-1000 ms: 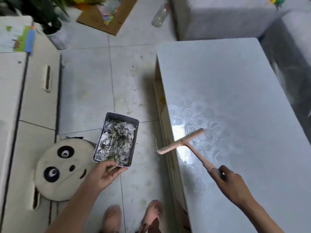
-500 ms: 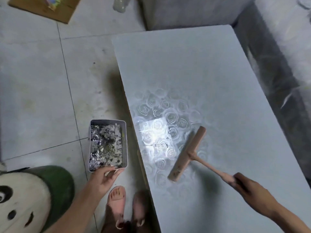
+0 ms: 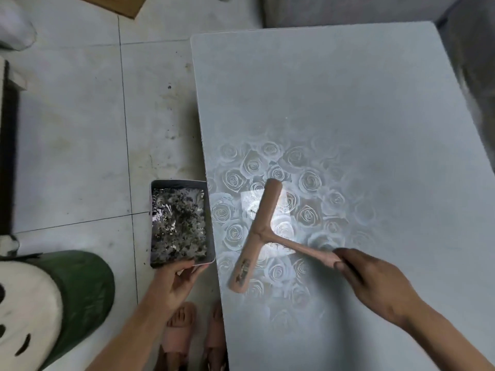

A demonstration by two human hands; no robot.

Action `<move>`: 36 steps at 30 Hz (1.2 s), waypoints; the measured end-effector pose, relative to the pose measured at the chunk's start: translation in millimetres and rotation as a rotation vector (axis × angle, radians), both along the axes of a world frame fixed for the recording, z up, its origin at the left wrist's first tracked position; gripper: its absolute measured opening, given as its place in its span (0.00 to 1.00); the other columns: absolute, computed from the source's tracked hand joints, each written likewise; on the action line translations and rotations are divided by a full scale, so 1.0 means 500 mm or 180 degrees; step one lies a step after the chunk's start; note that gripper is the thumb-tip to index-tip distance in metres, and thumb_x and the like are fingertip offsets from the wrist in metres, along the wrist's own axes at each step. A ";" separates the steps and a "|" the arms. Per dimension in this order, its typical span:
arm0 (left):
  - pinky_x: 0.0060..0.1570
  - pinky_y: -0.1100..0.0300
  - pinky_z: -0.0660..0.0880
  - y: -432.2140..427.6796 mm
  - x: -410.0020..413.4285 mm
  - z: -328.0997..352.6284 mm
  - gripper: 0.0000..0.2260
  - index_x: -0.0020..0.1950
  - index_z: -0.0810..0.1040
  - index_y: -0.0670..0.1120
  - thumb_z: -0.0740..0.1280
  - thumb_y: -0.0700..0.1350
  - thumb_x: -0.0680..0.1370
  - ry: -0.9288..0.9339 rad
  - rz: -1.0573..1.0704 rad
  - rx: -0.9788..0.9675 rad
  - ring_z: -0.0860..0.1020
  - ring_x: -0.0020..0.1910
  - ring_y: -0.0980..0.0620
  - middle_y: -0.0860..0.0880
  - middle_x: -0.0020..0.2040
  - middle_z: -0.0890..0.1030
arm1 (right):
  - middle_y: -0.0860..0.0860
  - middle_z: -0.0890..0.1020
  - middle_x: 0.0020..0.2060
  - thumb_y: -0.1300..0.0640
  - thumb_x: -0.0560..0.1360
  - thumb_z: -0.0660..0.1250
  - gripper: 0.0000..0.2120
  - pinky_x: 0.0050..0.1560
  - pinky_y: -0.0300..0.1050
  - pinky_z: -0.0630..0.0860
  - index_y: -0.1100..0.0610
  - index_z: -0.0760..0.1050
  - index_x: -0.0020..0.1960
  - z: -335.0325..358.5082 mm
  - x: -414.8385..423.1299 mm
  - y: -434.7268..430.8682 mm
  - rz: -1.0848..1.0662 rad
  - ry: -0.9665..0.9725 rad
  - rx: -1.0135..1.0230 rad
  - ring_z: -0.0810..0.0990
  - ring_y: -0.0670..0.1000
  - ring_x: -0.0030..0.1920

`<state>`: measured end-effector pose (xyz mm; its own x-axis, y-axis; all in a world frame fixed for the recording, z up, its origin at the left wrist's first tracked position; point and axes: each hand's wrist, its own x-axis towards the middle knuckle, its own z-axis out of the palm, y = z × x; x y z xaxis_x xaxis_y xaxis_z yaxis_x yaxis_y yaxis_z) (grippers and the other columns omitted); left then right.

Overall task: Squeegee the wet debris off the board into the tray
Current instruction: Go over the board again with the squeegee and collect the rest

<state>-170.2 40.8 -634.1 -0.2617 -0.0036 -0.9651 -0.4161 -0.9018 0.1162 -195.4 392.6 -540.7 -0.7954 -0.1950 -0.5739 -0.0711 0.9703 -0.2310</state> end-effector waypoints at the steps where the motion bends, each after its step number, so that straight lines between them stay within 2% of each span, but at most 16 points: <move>1: 0.40 0.45 0.77 0.003 0.001 -0.002 0.11 0.49 0.74 0.39 0.55 0.27 0.76 -0.0013 0.0024 -0.0012 0.76 0.51 0.42 0.40 0.49 0.77 | 0.37 0.79 0.48 0.41 0.78 0.54 0.11 0.38 0.42 0.70 0.39 0.71 0.56 0.018 -0.012 0.019 0.0046 0.0148 0.0104 0.81 0.47 0.46; 4: 0.41 0.47 0.79 0.015 0.010 -0.009 0.11 0.46 0.75 0.37 0.57 0.26 0.71 0.0010 0.0049 0.0025 0.77 0.51 0.42 0.39 0.48 0.78 | 0.30 0.77 0.38 0.32 0.75 0.50 0.12 0.35 0.42 0.74 0.33 0.70 0.49 0.078 -0.031 0.109 -0.0215 0.0301 0.0298 0.81 0.44 0.39; 7: 0.42 0.47 0.80 0.019 0.018 -0.018 0.12 0.44 0.78 0.35 0.61 0.27 0.66 0.0090 0.0026 0.0006 0.80 0.47 0.40 0.38 0.43 0.82 | 0.33 0.78 0.39 0.31 0.74 0.48 0.11 0.36 0.47 0.77 0.29 0.68 0.47 0.084 -0.036 0.138 -0.0306 0.0362 0.0417 0.82 0.46 0.40; 9: 0.43 0.46 0.80 0.019 0.020 -0.025 0.15 0.48 0.76 0.37 0.61 0.26 0.65 0.0100 0.0081 -0.0033 0.82 0.44 0.41 0.38 0.42 0.83 | 0.36 0.80 0.43 0.34 0.74 0.51 0.13 0.38 0.47 0.76 0.34 0.72 0.49 0.054 -0.042 0.086 -0.0099 0.0379 0.0361 0.82 0.47 0.44; 11: 0.44 0.44 0.79 0.018 0.022 -0.031 0.18 0.51 0.75 0.38 0.61 0.26 0.64 0.0143 0.0160 -0.0062 0.82 0.45 0.40 0.38 0.47 0.82 | 0.40 0.80 0.47 0.37 0.77 0.51 0.15 0.39 0.46 0.74 0.41 0.72 0.53 0.017 -0.057 0.007 0.0124 0.0345 0.0211 0.81 0.49 0.46; 15: 0.37 0.47 0.82 0.020 0.024 -0.035 0.19 0.52 0.75 0.38 0.60 0.26 0.64 0.0201 0.0132 -0.0121 0.83 0.40 0.43 0.40 0.44 0.82 | 0.46 0.80 0.46 0.40 0.79 0.49 0.16 0.39 0.45 0.70 0.44 0.72 0.54 -0.008 -0.106 -0.113 0.0706 0.0682 0.0229 0.80 0.52 0.45; 17: 0.39 0.45 0.81 0.020 0.024 -0.037 0.24 0.59 0.73 0.40 0.59 0.25 0.65 0.0290 0.0182 -0.0109 0.81 0.49 0.42 0.40 0.52 0.81 | 0.44 0.80 0.44 0.38 0.78 0.49 0.17 0.38 0.45 0.71 0.43 0.74 0.53 0.021 -0.122 -0.096 0.0739 0.0763 0.0218 0.81 0.51 0.43; 19: 0.37 0.45 0.82 0.017 0.022 -0.039 0.28 0.65 0.71 0.42 0.58 0.24 0.67 0.0276 0.0203 -0.0069 0.78 0.53 0.41 0.40 0.58 0.78 | 0.40 0.80 0.41 0.35 0.76 0.47 0.19 0.34 0.44 0.71 0.40 0.74 0.51 0.057 -0.129 -0.037 0.0513 0.0730 0.0281 0.81 0.49 0.41; 21: 0.35 0.45 0.81 0.017 0.022 -0.042 0.28 0.68 0.69 0.41 0.57 0.24 0.71 0.0202 0.0258 -0.0028 0.76 0.59 0.39 0.39 0.63 0.76 | 0.39 0.79 0.38 0.34 0.74 0.45 0.22 0.32 0.43 0.71 0.40 0.75 0.50 0.078 -0.129 0.012 0.0422 0.0743 0.0480 0.80 0.48 0.38; 23: 0.34 0.45 0.81 0.016 0.024 -0.042 0.29 0.70 0.67 0.40 0.57 0.24 0.70 0.0125 0.0247 -0.0030 0.72 0.66 0.38 0.38 0.66 0.73 | 0.42 0.80 0.40 0.36 0.75 0.46 0.22 0.34 0.45 0.74 0.40 0.75 0.54 0.068 -0.126 -0.002 0.0591 0.0750 0.0574 0.81 0.49 0.41; 25: 0.33 0.48 0.81 0.019 0.026 -0.044 0.29 0.68 0.69 0.39 0.59 0.24 0.67 0.0097 0.0140 -0.0031 0.73 0.64 0.38 0.37 0.63 0.75 | 0.43 0.80 0.46 0.38 0.78 0.46 0.20 0.39 0.44 0.73 0.41 0.72 0.60 0.043 -0.122 -0.063 0.0765 0.0686 0.0485 0.81 0.49 0.46; 27: 0.29 0.55 0.81 0.017 0.025 -0.044 0.18 0.58 0.73 0.36 0.58 0.25 0.70 0.0059 -0.0090 -0.0082 0.82 0.49 0.42 0.38 0.49 0.81 | 0.45 0.79 0.45 0.39 0.80 0.45 0.20 0.37 0.44 0.68 0.42 0.71 0.60 0.017 -0.129 -0.135 0.0988 0.0816 0.0438 0.80 0.50 0.46; 29: 0.26 0.61 0.78 0.017 0.023 -0.039 0.09 0.47 0.74 0.36 0.58 0.26 0.73 -0.0010 -0.0303 -0.0178 0.83 0.33 0.47 0.41 0.35 0.82 | 0.46 0.78 0.41 0.40 0.80 0.44 0.20 0.34 0.44 0.63 0.44 0.73 0.55 0.018 -0.149 -0.176 0.1124 0.1033 0.0421 0.80 0.51 0.42; 30: 0.26 0.60 0.79 0.017 0.024 -0.041 0.09 0.46 0.73 0.37 0.58 0.27 0.73 -0.0021 -0.0316 -0.0221 0.83 0.32 0.47 0.41 0.35 0.82 | 0.46 0.78 0.40 0.39 0.79 0.44 0.20 0.33 0.44 0.62 0.44 0.73 0.53 0.028 -0.157 -0.178 0.1178 0.1074 0.0463 0.80 0.52 0.40; 33: 0.33 0.52 0.82 0.015 0.029 -0.046 0.12 0.48 0.74 0.39 0.59 0.26 0.71 0.0034 -0.0233 -0.0238 0.79 0.44 0.45 0.41 0.43 0.79 | 0.46 0.78 0.35 0.40 0.78 0.48 0.18 0.29 0.43 0.61 0.44 0.75 0.48 0.069 -0.168 -0.131 0.1088 0.1172 0.0459 0.80 0.52 0.36; 36: 0.30 0.53 0.81 0.014 0.030 -0.044 0.11 0.44 0.74 0.39 0.59 0.25 0.73 -0.0006 -0.0139 -0.0203 0.77 0.43 0.46 0.42 0.39 0.79 | 0.46 0.77 0.34 0.40 0.78 0.48 0.18 0.29 0.42 0.61 0.44 0.74 0.48 0.087 -0.168 -0.108 0.1031 0.1205 0.0729 0.80 0.52 0.35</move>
